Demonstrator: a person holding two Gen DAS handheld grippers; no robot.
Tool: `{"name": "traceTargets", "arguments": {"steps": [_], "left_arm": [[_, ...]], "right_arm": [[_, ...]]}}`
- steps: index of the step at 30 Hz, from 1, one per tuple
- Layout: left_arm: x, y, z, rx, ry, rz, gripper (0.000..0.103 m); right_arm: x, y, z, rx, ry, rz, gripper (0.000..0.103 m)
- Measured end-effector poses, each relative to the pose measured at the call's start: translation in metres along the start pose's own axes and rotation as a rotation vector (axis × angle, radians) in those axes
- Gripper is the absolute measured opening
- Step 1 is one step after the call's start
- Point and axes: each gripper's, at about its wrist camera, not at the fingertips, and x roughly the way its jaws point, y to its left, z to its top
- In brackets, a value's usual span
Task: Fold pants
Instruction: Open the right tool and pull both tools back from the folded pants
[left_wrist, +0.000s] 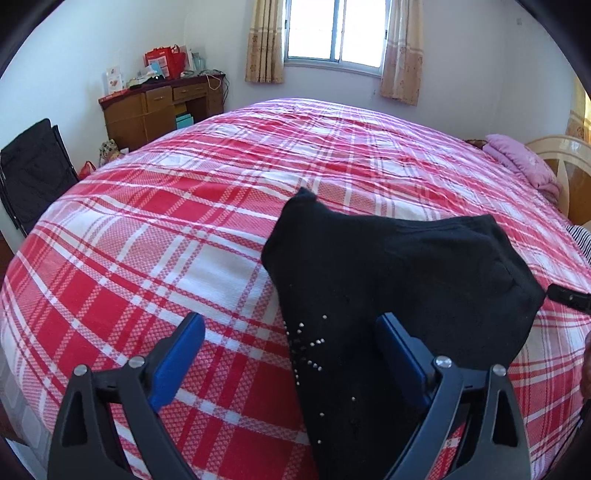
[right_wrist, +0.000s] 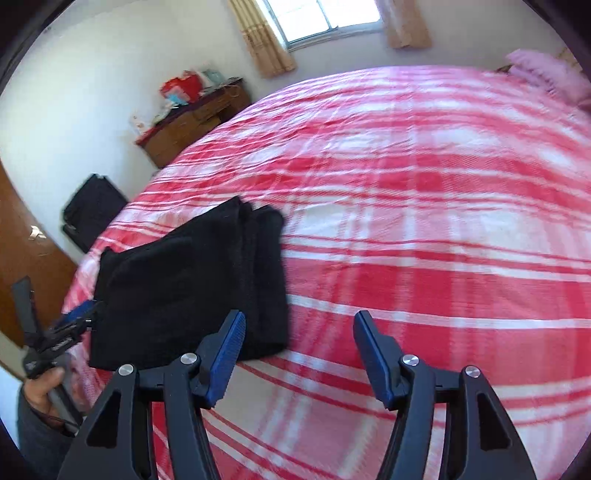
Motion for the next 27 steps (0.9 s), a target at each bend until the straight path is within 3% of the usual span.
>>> {"name": "traceTargets", "arguments": {"steps": [3, 11, 18, 27], "left_arm": [[-0.014, -0.007, 0.002, 0.019, -0.025, 0.011, 0.096], [-0.078, -0.035, 0.022, 0.079, -0.181, -0.027, 0.097], [-0.122, -0.055, 0.032, 0.126, -0.282, -0.084, 0.1], [-0.157, -0.056, 0.042, 0.105, -0.391, -0.109, 0.103]], "right_arm": [[-0.025, 0.001, 0.002, -0.027, -0.008, -0.056, 0.063], [-0.123, 0.017, -0.01, -0.117, -0.191, -0.131, 0.064], [-0.166, 0.038, -0.011, -0.156, -0.293, -0.146, 0.065], [-0.199, 0.061, -0.014, -0.219, -0.41, -0.168, 0.07]]}}
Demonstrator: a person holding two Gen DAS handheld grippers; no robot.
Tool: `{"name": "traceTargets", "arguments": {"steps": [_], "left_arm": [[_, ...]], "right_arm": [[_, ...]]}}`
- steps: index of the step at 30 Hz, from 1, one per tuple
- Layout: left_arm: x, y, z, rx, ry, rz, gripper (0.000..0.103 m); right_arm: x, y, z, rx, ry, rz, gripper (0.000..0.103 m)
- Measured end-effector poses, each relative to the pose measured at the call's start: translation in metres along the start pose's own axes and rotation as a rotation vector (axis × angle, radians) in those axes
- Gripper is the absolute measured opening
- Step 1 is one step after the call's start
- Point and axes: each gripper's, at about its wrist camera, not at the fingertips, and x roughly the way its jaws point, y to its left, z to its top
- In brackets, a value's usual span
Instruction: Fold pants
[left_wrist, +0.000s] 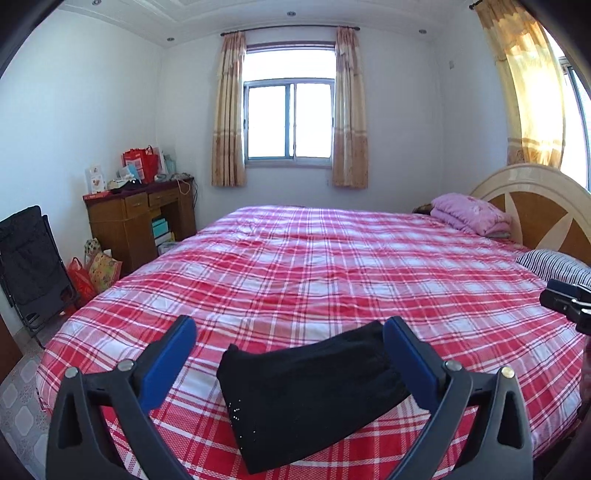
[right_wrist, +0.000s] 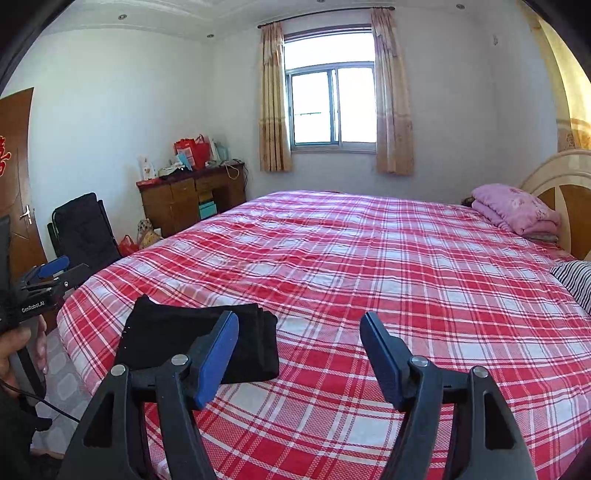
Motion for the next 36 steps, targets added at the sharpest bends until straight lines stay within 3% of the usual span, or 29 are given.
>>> {"name": "traceTargets", "arguments": {"steps": [11, 36], "left_arm": [[0.001, -0.003, -0.001, 0.003, -0.011, 0.003, 0.103], [-0.001, -0.005, -0.004, 0.011, 0.005, 0.013, 0.103]], "right_arm": [[-0.014, -0.006, 0.004, 0.024, -0.048, -0.009, 0.07], [-0.016, -0.004, 0.003, 0.019, -0.051, -0.008, 0.07]]}}
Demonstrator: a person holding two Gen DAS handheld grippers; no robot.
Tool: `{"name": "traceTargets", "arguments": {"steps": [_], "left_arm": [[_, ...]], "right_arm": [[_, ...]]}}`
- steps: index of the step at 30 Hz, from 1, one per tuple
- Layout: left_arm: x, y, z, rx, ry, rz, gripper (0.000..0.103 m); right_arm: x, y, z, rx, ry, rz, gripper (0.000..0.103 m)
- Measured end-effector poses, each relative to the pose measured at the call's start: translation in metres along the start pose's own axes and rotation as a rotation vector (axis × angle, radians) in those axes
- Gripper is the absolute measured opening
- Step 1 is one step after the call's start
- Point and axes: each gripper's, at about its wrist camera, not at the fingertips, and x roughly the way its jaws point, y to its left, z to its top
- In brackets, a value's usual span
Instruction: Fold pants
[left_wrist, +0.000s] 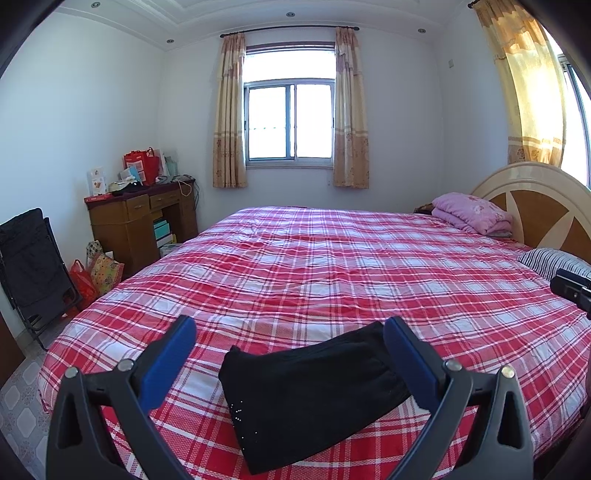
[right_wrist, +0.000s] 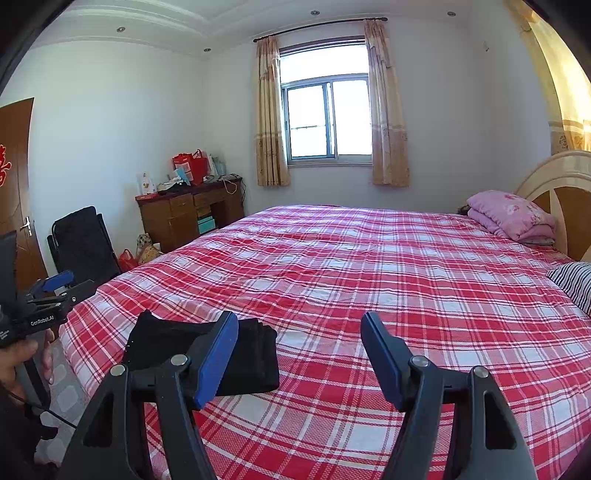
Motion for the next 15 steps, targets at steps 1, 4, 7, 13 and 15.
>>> {"name": "traceTargets", "arguments": {"steps": [1, 4, 7, 13, 15], "left_arm": [[0.0003, -0.0001, -0.0001, 0.001, 0.006, 0.003, 0.103], [0.0004, 0.0009, -0.0004, -0.003, 0.011, 0.005, 0.103], [-0.0017, 0.0015, 0.0014, -0.013, -0.002, 0.014, 0.103], [0.0001, 0.0046, 0.004, -0.044, 0.004, 0.012, 0.103], [0.0023, 0.0047, 0.0034, -0.041, 0.01, 0.028, 0.103]], "right_arm": [[-0.0003, -0.0003, 0.0001, 0.0, 0.0, 0.0, 0.07], [-0.0012, -0.0002, 0.0002, 0.001, -0.002, -0.001, 0.07], [-0.0016, -0.0004, 0.0003, 0.002, -0.005, -0.001, 0.07], [-0.001, 0.0, 0.0, -0.003, -0.002, -0.001, 0.07], [-0.0003, 0.0008, -0.0003, -0.006, -0.001, -0.002, 0.07]]}}
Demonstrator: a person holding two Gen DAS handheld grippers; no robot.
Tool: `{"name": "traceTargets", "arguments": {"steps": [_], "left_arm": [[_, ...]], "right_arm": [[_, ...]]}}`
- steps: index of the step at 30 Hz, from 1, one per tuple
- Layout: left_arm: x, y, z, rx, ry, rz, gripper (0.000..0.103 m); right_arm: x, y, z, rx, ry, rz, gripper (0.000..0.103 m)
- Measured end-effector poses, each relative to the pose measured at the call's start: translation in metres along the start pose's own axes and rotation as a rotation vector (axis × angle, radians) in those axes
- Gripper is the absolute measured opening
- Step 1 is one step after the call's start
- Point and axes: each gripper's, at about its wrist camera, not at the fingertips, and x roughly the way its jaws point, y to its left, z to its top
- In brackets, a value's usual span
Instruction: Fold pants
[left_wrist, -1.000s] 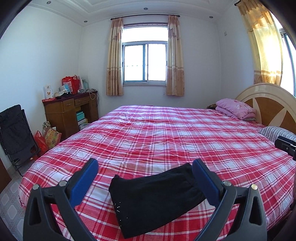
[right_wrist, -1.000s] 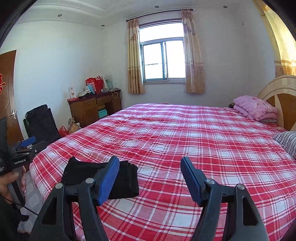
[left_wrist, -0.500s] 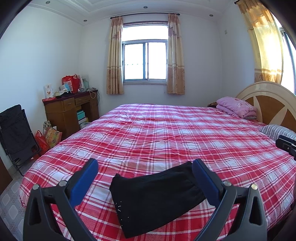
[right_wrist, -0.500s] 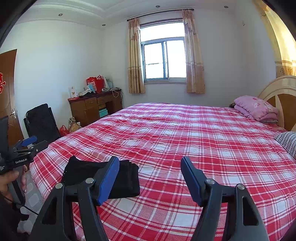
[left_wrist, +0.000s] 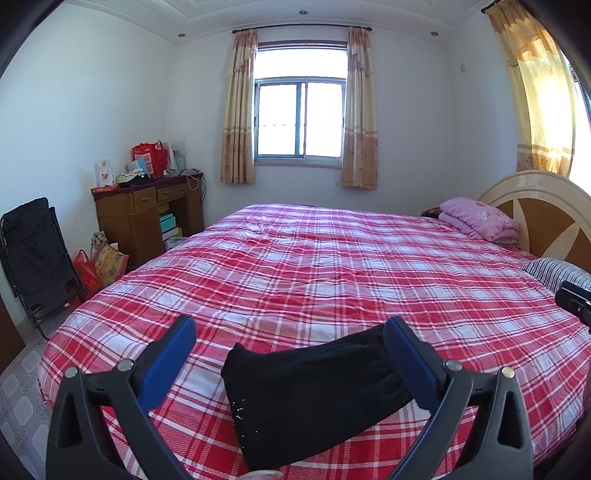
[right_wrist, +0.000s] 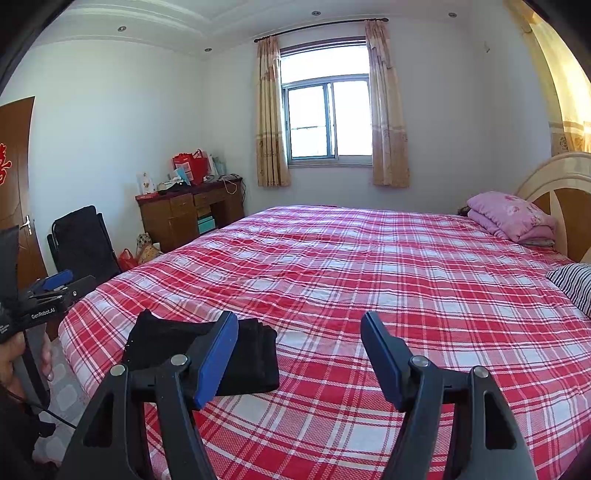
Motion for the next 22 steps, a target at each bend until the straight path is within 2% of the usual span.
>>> {"name": "traceTargets", "arguments": {"steps": [10, 22], "left_arm": [[0.002, 0.0, -0.001, 0.013, 0.003, 0.038, 0.103], [0.01, 0.002, -0.006, 0.012, 0.017, 0.025, 0.103]], "right_arm": [[0.006, 0.005, -0.003, -0.014, 0.016, 0.002, 0.07], [0.015, 0.013, -0.009, -0.042, 0.044, 0.0, 0.07]]}}
